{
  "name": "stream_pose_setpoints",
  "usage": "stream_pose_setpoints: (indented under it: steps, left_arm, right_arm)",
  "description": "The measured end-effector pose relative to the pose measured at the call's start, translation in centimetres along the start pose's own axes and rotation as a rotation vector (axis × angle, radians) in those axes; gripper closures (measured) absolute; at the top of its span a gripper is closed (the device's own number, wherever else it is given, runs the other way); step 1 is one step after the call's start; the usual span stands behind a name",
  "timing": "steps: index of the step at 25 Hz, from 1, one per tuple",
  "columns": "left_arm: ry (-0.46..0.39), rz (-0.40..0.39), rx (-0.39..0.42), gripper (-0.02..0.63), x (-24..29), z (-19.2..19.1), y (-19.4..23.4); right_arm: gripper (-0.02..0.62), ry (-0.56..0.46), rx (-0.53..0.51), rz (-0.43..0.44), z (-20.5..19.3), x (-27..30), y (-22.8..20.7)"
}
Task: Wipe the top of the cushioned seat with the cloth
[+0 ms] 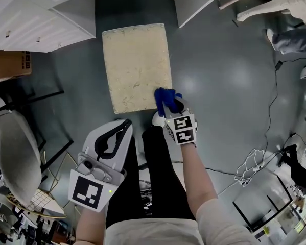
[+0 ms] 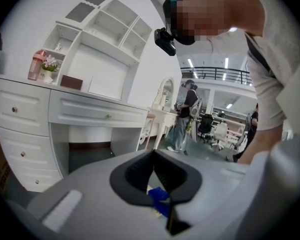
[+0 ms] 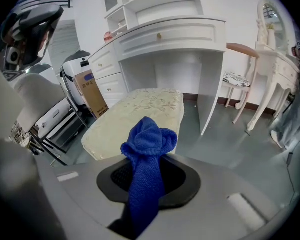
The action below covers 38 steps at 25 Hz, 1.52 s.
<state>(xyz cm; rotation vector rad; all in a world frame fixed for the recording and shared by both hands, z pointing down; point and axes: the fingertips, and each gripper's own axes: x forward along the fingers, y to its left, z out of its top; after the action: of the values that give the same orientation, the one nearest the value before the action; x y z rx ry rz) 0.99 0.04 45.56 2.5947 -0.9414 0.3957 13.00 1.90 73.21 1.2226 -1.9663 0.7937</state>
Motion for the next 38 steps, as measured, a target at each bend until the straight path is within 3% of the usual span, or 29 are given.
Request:
stream_pose_setpoints:
  steps: [7,14,20,38]
  left_arm:
    - [0.004,0.005,0.005,0.606,0.8,0.1,-0.5]
    - [-0.001,0.0,0.01,0.606,-0.3,0.7,-0.6]
    - [-0.014,-0.007,0.019,0.606,-2.7,2.6,-0.2]
    - [-0.073,-0.101,0.074,0.606,-10.0,11.1,-0.9]
  right_arm:
    - [0.512,0.039,0.061,-0.033,-1.2,-0.3,-2.6]
    - [0.515,0.037,0.111,0.002,0.1,-1.6,-1.0]
    - [0.517,-0.053,0.111,0.041,4.5,-5.3,3.2]
    - [0.52,-0.309,0.175,-0.016,17.3,-22.1,11.4]
